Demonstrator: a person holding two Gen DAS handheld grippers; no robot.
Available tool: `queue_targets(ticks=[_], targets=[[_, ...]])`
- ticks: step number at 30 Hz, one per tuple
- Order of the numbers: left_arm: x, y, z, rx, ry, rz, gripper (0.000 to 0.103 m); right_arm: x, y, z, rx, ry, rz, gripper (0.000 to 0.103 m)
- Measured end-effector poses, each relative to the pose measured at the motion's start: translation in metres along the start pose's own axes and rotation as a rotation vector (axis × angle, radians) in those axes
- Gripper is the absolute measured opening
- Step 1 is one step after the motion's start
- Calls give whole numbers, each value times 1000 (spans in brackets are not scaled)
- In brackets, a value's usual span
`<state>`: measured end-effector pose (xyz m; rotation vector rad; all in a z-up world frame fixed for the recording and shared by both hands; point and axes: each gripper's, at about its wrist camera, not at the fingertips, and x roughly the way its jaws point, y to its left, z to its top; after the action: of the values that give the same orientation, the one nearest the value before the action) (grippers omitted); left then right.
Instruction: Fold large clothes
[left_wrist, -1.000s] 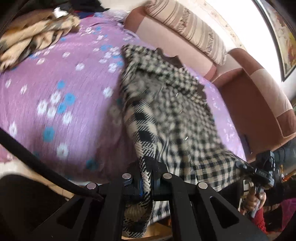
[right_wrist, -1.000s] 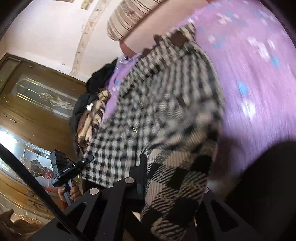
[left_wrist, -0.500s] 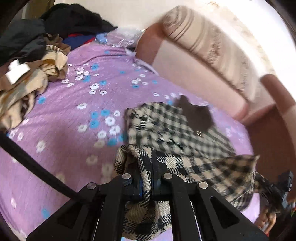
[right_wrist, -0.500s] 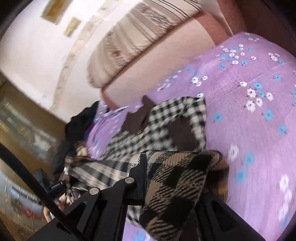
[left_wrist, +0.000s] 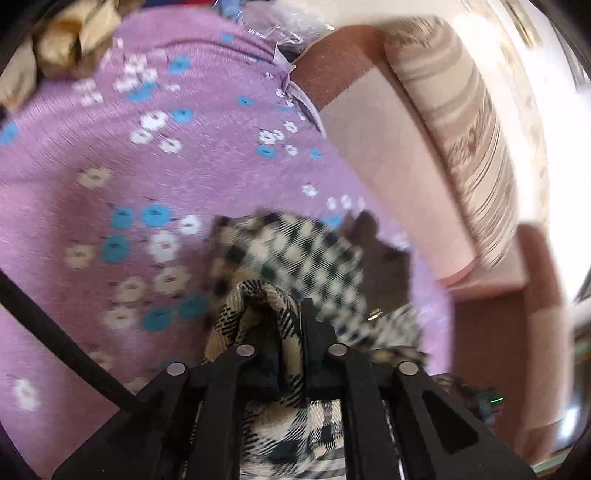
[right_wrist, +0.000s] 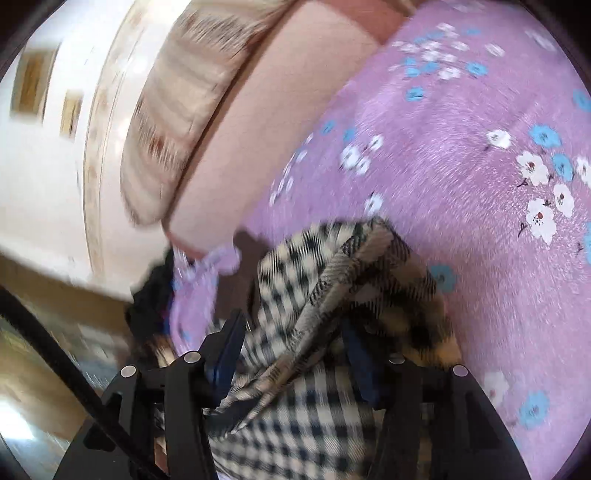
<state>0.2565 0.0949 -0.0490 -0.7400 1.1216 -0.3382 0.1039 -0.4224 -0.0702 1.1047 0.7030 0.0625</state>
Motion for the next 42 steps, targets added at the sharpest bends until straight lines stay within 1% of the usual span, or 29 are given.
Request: queue_targets(ticks=[1, 2, 3, 4, 6, 7, 10, 13, 16, 18, 20, 22, 27, 32, 33, 34, 35, 36, 37, 38, 39, 40, 42], targets=[[1, -1, 2, -17, -1, -17, 22, 2, -6, 6, 49, -15, 36, 61], [2, -1, 5, -42, -9, -40, 26, 3, -8, 11, 75, -30, 44, 62], [2, -1, 7, -61, -20, -61, 39, 4, -8, 13, 78, -38, 34, 62], [1, -1, 10, -90, -38, -101, 52, 6, -6, 16, 65, -44, 7, 63], [-3, 0, 14, -129, -76, -143, 61, 12, 2, 19, 20, -35, -40, 63], [-5, 0, 16, -131, -86, -142, 64, 15, 8, 20, -16, -30, -65, 63], [-9, -4, 21, -89, -97, -95, 65, 17, 22, 16, -103, -32, -112, 63], [-18, -7, 19, -20, -102, -33, 65, 12, 30, 9, -157, -36, -133, 63], [-32, -8, 12, 60, -112, 44, 66, 1, 37, -3, -216, -33, -154, 63], [-44, -7, 1, 114, -118, 86, 67, -5, 39, -11, -249, -29, -170, 63], [-51, -2, -10, 173, -111, 123, 67, -19, 41, -27, -295, -14, -179, 63], [-59, 3, -31, 252, -97, 156, 67, -32, 40, -43, -333, 1, -191, 63], [-60, 18, -81, 418, -28, 195, 68, -73, 12, -96, -396, 28, -242, 64], [-51, 23, -111, 495, 2, 184, 68, -95, -21, -135, -402, 41, -299, 67], [-46, 23, -114, 502, 8, 201, 68, -96, -25, -138, -400, 45, -302, 67], [-41, 23, -116, 505, 20, 225, 66, -95, -30, -143, -393, 51, -311, 67], [-35, 23, -118, 507, 42, 255, 61, -93, -34, -146, -385, 51, -315, 67], [-30, 23, -119, 510, 66, 281, 26, -91, -36, -149, -381, 52, -311, 67], [-21, 23, -119, 513, 126, 312, 7, -88, -37, -151, -380, 61, -297, 67], [-22, 20, -120, 522, 132, 327, 7, -83, -37, -152, -380, 79, -294, 56], [-28, 13, -120, 558, 119, 345, 7, -80, -36, -152, -381, 95, -292, 38], [-34, 5, -121, 590, 109, 358, 6, -76, -36, -150, -370, 136, -263, 16], [-53, -11, -122, 644, 85, 354, 6, -84, -35, -145, -344, 130, -228, 16]])
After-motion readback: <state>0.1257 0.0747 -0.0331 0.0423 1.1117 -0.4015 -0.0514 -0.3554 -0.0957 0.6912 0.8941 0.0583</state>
